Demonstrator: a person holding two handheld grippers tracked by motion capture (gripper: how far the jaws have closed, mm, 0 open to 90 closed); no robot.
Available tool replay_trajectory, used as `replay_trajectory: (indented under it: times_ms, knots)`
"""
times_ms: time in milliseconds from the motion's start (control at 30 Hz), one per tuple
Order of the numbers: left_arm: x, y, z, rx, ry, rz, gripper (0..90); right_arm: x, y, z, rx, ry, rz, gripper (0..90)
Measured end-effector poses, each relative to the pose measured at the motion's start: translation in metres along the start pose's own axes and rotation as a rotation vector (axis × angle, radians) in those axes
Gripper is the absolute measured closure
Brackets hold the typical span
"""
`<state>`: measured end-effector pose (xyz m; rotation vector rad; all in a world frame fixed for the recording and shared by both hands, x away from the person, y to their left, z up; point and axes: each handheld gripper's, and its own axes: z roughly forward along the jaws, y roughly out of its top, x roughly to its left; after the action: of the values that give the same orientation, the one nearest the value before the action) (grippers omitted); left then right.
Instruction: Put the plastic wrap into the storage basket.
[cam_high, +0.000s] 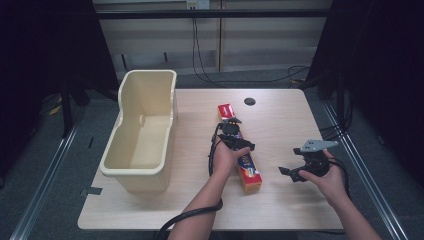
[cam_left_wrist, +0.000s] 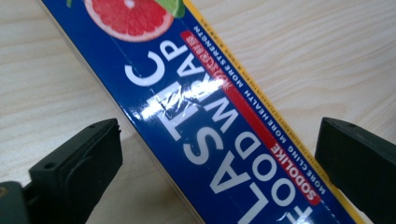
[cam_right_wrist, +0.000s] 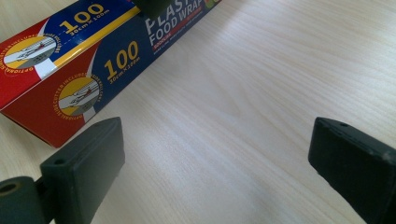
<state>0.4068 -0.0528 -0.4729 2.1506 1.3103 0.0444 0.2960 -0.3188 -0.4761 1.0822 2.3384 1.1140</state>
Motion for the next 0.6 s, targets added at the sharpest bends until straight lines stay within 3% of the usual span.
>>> replay_trajectory:
  times_ms: [100, 333, 533, 600]
  knots:
    - [0.002, -0.002, 0.002, 0.003, -0.020, -0.023, 1.2, 0.000, 0.000, -0.001, -0.009, -0.007, 0.008, 3.5]
    - [0.004, -0.003, 0.000, 0.011, -0.032, -0.031, 4.9, -0.002, 0.000, -0.003, -0.020, -0.007, 0.015, 3.6]
    - [0.009, -0.007, -0.009, 0.039, -0.048, -0.027, 13.9, -0.002, 0.000, -0.002, -0.022, -0.007, 0.015, 3.6]
    - [0.013, -0.008, -0.016, 0.072, -0.054, -0.027, 17.8, -0.001, 0.000, -0.002, -0.023, -0.008, 0.012, 3.6]
